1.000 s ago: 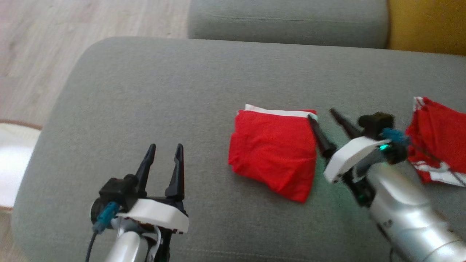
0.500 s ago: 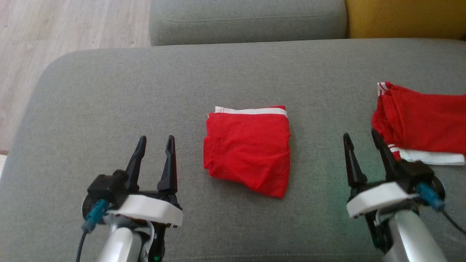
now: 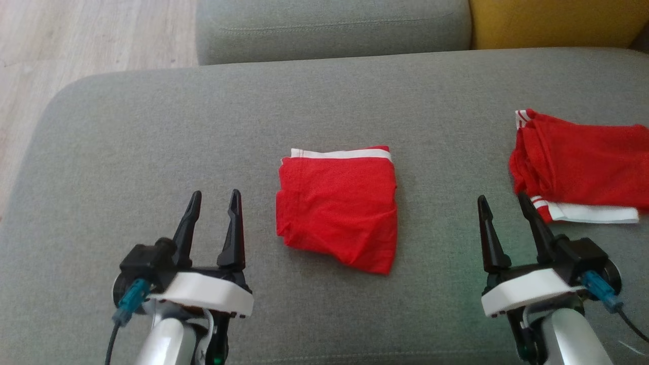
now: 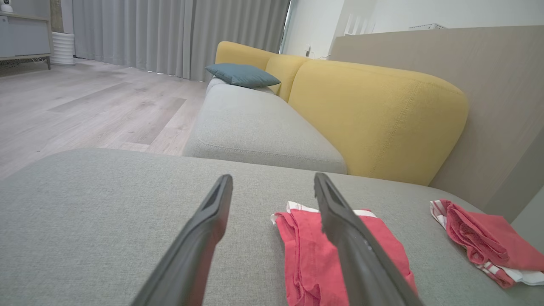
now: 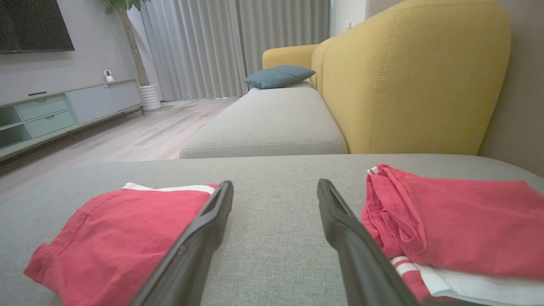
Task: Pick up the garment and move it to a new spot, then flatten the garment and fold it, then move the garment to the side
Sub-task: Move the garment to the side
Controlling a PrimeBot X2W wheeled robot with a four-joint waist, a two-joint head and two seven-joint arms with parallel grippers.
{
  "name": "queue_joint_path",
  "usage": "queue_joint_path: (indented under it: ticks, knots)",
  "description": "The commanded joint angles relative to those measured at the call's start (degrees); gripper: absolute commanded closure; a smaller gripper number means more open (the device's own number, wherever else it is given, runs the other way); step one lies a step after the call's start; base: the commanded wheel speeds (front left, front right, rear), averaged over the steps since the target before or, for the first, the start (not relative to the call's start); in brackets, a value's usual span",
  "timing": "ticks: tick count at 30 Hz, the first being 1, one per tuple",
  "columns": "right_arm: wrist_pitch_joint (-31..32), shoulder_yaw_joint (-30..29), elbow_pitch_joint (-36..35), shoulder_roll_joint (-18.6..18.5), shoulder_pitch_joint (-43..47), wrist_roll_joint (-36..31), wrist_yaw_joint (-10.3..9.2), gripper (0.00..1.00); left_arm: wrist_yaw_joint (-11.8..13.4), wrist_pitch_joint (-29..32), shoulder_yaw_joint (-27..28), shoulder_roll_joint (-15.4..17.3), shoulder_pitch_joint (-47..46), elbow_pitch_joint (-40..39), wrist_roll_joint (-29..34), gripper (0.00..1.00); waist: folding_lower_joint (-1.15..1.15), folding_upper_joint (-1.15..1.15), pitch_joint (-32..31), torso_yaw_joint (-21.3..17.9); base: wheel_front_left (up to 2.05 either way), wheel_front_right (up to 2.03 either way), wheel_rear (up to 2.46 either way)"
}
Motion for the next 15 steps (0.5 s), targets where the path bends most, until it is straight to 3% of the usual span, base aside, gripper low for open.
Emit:
queue_joint_path:
  ticks: [1, 8, 15]
  knots:
    - [0.03, 1.29, -2.25, -0.02, -1.00, 0.35, 0.39, 0.00, 0.02, -0.34, 2.03, 0.16, -1.66, -1.89, 0.28, 0.00, 0.00, 0.00, 0.05, 0.22, 0.00, 0.00, 0.00]
    - [2.74, 3.01, -2.01, 0.00, -1.52, 1.95, 0.39, 0.00, -0.13, -0.34, 0.61, 0.16, -2.45, -1.96, 0.06, 0.00, 0.00, 0.00, 1.80, 2.49, 0.00, 0.00, 0.00]
    - [7.66, 6.50, 1.90, 0.00, -5.70, 8.71, 0.39, 0.00, -0.31, -0.34, -1.29, 0.16, -4.12, -1.02, -0.15, 0.00, 0.00, 0.00, 5.87, 6.29, 0.00, 0.00, 0.00]
